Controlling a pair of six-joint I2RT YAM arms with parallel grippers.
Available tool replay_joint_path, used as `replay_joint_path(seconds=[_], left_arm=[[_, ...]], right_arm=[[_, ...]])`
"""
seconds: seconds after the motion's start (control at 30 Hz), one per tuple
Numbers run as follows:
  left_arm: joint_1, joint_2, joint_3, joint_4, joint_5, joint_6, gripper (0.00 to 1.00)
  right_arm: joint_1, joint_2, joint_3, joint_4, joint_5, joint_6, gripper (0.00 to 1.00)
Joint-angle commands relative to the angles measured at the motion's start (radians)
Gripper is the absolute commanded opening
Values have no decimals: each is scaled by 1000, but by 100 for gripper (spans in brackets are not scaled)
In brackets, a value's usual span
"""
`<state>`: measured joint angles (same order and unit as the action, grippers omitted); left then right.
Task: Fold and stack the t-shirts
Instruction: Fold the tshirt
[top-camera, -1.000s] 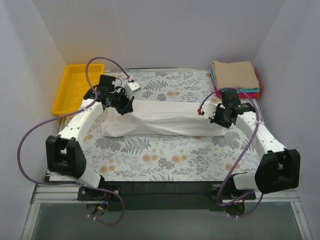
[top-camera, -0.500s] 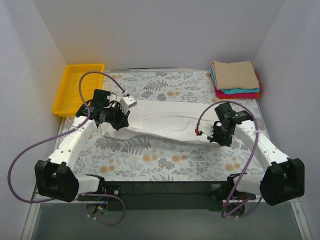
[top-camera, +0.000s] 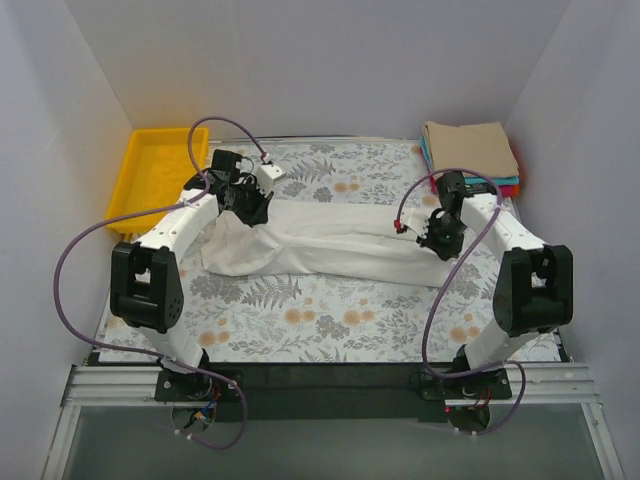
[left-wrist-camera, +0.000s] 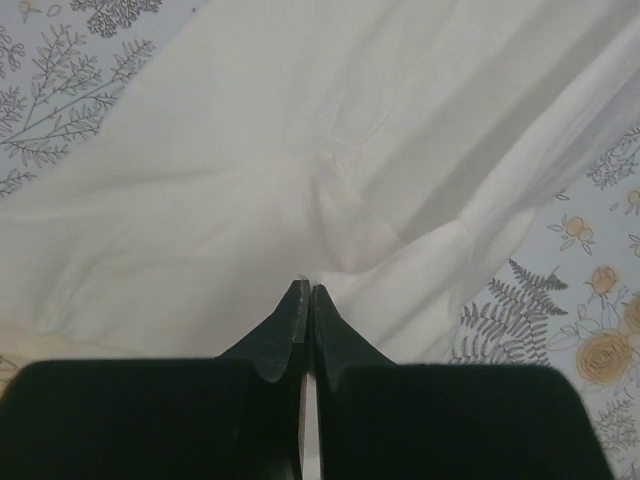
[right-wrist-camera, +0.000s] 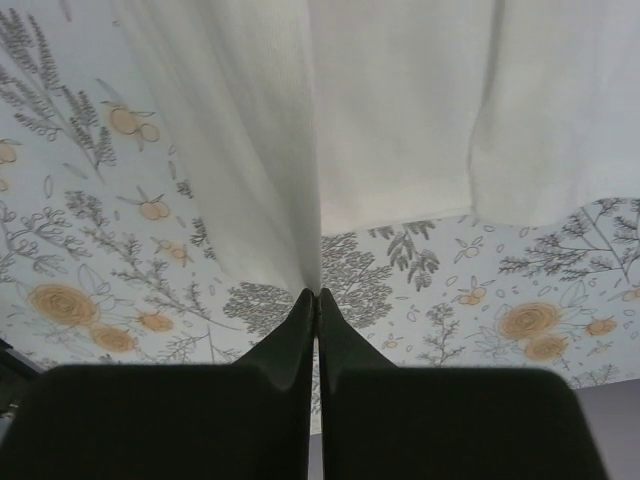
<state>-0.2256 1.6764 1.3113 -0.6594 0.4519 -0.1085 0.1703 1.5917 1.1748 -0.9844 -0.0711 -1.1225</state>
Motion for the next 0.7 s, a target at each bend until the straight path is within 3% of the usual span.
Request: replay_joint_path(seconds=[0.0, 0.27, 0.6, 0.67], left_arm=[[2, 52, 72, 67, -28, 12, 0], [2, 178, 124, 132, -50, 6, 0], [2, 220, 151, 173, -76, -3, 0], [2, 206, 167, 137, -62, -5, 14]], right_arm=[[-14, 83, 98, 19, -24, -34, 1], [-18, 270, 215, 84, -21, -5, 1], [-25, 301, 230, 187, 34, 35, 1], [-25, 307, 236, 188, 43, 46, 3]])
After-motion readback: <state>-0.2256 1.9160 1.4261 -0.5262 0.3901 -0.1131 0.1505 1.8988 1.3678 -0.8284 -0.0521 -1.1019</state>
